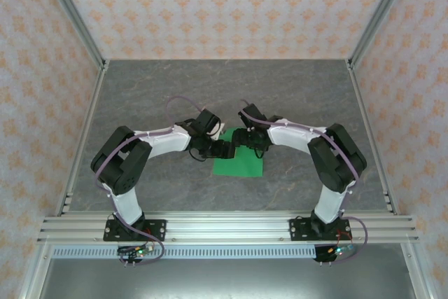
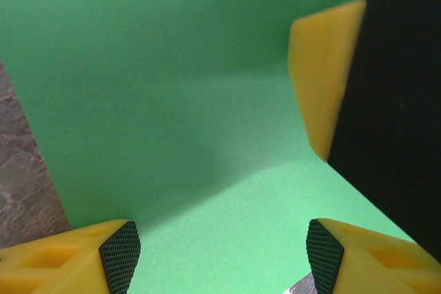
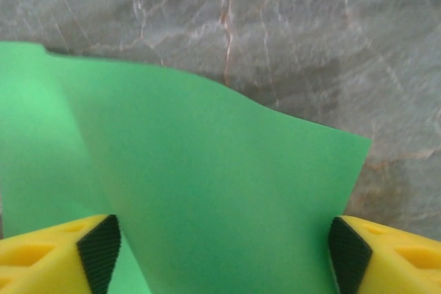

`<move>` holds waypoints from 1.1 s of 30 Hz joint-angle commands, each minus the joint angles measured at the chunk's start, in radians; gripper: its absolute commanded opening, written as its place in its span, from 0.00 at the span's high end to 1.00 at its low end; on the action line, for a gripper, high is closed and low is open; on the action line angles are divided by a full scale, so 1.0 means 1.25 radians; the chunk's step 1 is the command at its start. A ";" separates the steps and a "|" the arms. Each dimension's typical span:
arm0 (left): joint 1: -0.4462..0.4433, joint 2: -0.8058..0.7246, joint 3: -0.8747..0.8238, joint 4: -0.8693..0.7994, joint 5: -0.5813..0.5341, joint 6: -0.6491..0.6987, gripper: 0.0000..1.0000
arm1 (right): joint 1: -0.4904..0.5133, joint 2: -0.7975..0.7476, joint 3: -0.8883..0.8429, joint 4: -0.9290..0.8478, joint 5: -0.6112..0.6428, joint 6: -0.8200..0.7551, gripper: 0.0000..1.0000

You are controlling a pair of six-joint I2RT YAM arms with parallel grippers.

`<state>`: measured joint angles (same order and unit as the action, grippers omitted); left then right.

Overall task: Fold a paper plane with a square sheet of paper (fold left side to right side)
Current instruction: Pick up the square sheet of paper from the center of the table.

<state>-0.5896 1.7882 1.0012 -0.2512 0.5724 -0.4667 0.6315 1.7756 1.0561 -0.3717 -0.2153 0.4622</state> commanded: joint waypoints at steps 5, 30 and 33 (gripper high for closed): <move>0.024 -0.082 -0.046 0.016 -0.004 -0.005 0.29 | 0.015 -0.051 -0.045 -0.050 -0.070 0.000 0.45; 0.196 -0.535 -0.108 -0.019 0.121 -0.030 0.17 | -0.229 -0.408 -0.155 0.254 -0.588 0.115 0.79; 0.196 -0.557 -0.103 0.040 0.179 -0.050 0.16 | -0.232 -0.460 -0.120 0.235 -0.635 0.117 0.79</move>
<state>-0.3504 1.1187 0.8612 -0.2749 0.7021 -0.4980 0.3458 1.2552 0.8558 -0.0906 -0.8997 0.5938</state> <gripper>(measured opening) 0.842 0.213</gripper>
